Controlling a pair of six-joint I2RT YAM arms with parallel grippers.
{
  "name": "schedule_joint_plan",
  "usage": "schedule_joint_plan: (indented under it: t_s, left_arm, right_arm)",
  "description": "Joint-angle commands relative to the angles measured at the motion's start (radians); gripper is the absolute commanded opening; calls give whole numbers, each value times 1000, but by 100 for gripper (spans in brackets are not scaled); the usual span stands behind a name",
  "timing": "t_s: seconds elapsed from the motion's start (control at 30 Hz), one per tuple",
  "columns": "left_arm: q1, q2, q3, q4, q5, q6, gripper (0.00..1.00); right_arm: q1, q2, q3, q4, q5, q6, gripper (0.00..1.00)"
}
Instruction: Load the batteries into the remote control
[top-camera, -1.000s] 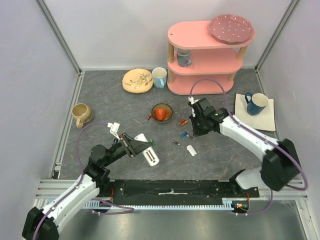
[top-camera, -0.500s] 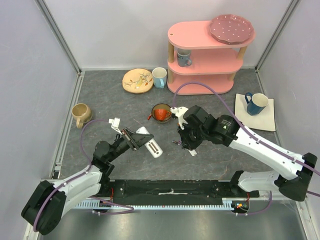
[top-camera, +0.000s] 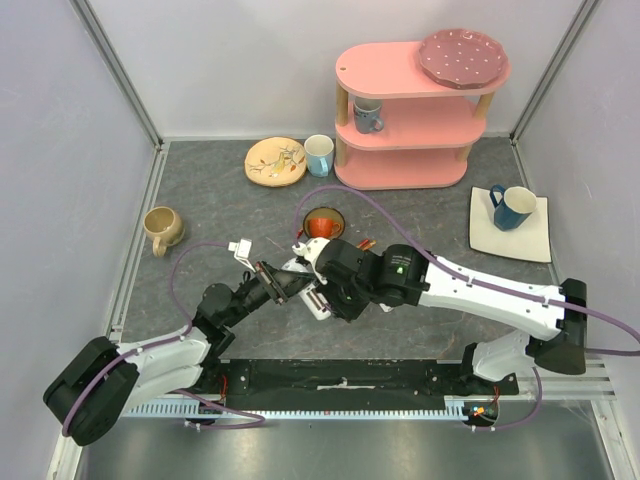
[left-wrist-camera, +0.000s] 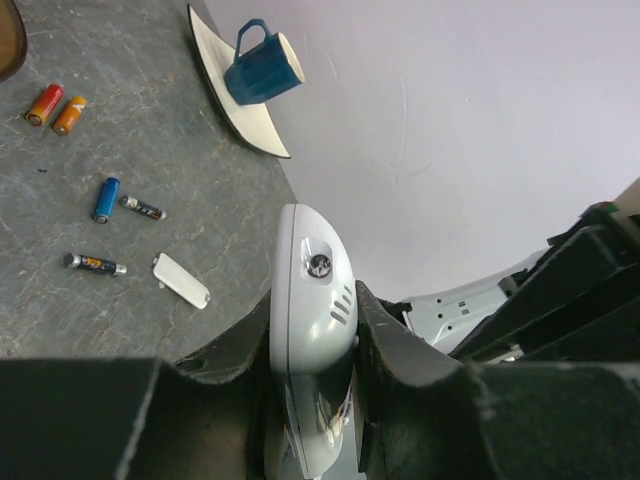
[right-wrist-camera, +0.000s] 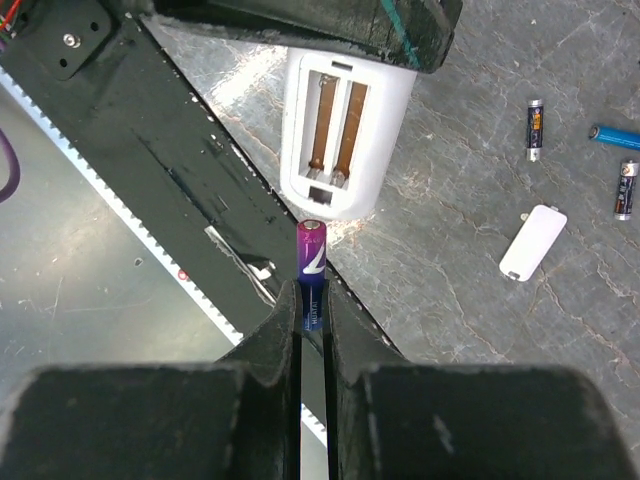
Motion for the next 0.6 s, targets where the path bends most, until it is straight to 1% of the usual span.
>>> schedule_joint_plan:
  t_s: [0.0,0.17,0.33,0.57]
  left_arm:
    - [-11,-7,-76,101,-41,-57,2]
    - [-13,0,-96,171,-30,-77,2]
    - [-13,40,-99,225,-15,-97,2]
    - [-15,82,-84,239,2,-122,2]
  right_arm:
    - [0,24,23,36,21,24,0]
    - [0,56,52,47,11,44,0]
    - [2,77,83,55,15,70,0]
    - [0,107,124,53,43,93,0]
